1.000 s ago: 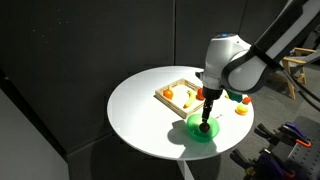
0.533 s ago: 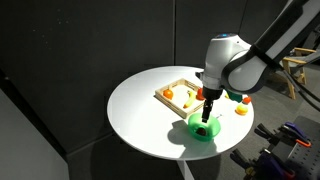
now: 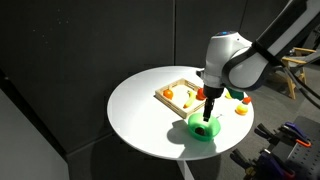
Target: Put the plum in the green bowl
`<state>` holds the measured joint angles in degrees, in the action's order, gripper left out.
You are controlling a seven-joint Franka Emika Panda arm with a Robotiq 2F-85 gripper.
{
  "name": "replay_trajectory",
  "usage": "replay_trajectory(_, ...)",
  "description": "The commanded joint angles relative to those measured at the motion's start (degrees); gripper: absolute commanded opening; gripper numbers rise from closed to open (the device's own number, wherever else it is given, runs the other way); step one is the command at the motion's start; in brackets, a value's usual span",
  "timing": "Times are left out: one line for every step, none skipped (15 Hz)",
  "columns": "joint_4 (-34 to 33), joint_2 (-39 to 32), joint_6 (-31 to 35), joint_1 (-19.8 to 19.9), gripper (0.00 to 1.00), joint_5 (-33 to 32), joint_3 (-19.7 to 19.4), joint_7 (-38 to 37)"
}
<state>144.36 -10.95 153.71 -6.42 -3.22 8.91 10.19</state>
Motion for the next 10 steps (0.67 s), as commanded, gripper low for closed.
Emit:
replay_trajectory(1.11,4.14,-4.77,0.28,1.0,0.31,-0.3,-0.28)
replay_trajectory(1.1,4.64,-5.76,0.22,1.0,0.06,-0.55,-0.77)
replay_trajectory(1.09,5.19,-6.94,0.2,1.0,-0.24,-0.91,-1.6)
replay_trajectory(1.06,5.7,-7.96,0.21,1.0,-0.39,-1.21,-2.23)
replay_trajectory(1.07,6.18,-8.86,0.21,1.0,-0.63,-1.54,-3.02)
replay_trajectory(1.12,6.78,-9.66,0.26,1.0,-0.64,-1.85,-3.82)
replay_trajectory(1.21,7.45,-10.4,0.33,1.0,-0.6,-2.17,-4.66)
replay_trajectory(1.3,8.03,-10.88,0.36,1.0,-0.75,-2.5,-5.69)
replay_trajectory(1.43,8.71,-11.45,0.42,1.0,-0.76,-2.78,-6.56)
replay_trajectory(1.52,9.39,-12.14,0.49,1.0,-0.92,-3.12,-7.76)
